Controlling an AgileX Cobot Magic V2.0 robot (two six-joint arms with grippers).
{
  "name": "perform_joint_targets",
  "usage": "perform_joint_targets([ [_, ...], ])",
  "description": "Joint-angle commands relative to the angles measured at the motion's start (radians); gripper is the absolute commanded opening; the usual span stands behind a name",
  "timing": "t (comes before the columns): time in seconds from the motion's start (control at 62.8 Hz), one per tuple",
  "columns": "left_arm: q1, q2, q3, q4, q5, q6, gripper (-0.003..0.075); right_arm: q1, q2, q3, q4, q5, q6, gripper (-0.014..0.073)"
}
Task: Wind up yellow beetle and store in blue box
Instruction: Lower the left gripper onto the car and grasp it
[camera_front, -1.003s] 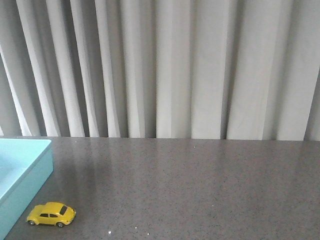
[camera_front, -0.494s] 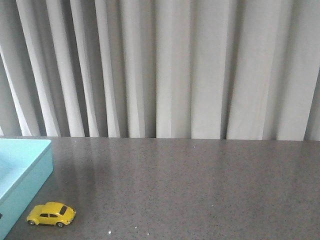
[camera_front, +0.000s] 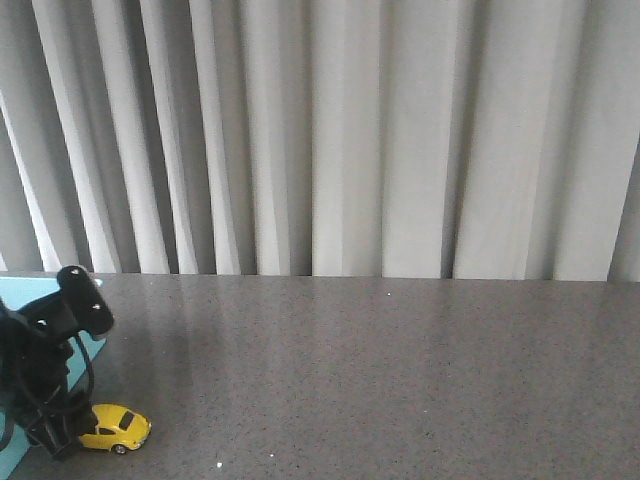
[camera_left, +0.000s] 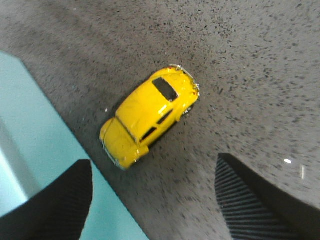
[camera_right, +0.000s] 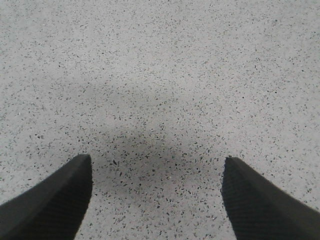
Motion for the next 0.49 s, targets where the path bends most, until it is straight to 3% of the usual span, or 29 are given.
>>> perform_joint_targets([
  [0.0,-0.006,0.054,-0.104,-0.018,0.008,0.075,0.0492,-0.002,-0.007,-0.026,0.0,-0.054,-0.002,0.0526],
  [0.478,-0.006,0.358,-0.416,-0.016,0.243,0.212,0.0492,-0.002,-0.007,-0.026,0.0,-0.054,-0.002,0.0526],
])
